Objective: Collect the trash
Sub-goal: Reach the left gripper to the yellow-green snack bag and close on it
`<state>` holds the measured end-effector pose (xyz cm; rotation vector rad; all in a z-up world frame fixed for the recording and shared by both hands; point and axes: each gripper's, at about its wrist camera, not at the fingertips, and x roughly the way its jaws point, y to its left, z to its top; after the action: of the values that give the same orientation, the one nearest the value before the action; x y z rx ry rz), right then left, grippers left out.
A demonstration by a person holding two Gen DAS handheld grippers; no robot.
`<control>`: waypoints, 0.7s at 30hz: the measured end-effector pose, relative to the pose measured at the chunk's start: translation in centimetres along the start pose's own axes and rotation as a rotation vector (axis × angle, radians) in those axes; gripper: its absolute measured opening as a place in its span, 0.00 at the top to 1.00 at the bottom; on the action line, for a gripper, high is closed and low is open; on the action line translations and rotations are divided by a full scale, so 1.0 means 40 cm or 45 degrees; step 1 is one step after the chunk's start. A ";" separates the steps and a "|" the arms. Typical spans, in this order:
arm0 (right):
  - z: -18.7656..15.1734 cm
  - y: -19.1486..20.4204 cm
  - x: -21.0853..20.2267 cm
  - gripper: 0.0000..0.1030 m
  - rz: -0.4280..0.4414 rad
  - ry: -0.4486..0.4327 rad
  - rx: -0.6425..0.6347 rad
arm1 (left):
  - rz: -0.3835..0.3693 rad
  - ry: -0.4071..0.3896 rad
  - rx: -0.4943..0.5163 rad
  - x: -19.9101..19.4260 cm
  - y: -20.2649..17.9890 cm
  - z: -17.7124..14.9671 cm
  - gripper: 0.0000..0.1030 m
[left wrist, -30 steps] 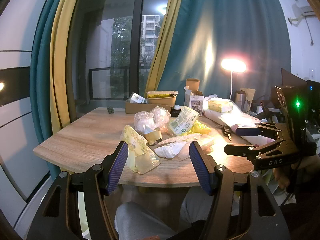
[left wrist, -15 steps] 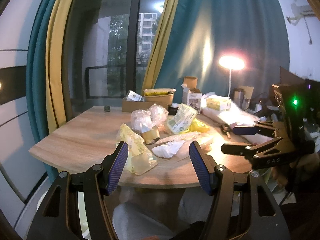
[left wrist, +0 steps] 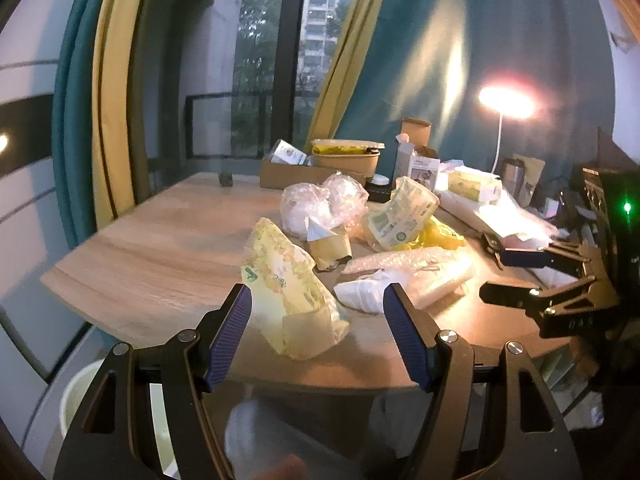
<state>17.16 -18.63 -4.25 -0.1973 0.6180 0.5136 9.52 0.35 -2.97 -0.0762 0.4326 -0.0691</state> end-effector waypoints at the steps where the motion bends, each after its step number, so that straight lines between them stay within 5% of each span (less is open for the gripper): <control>1: 0.004 -0.007 0.008 0.25 -0.004 0.006 0.002 | 0.002 0.013 -0.004 0.017 0.003 0.004 0.30; 15: 0.063 -0.050 0.131 0.25 0.016 0.025 0.000 | 0.026 0.156 -0.023 0.176 0.018 0.007 0.32; 18: 0.076 -0.046 0.160 0.25 0.018 0.031 -0.011 | 0.025 0.187 -0.044 0.192 0.024 0.001 0.42; 21: 0.080 -0.039 0.186 0.25 0.018 0.051 -0.034 | 0.021 0.189 -0.067 0.194 0.033 -0.004 0.69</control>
<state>24.73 -15.96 -6.10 -0.2288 0.6521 0.5324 16.56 1.01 -6.45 -0.1199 0.5836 -0.0469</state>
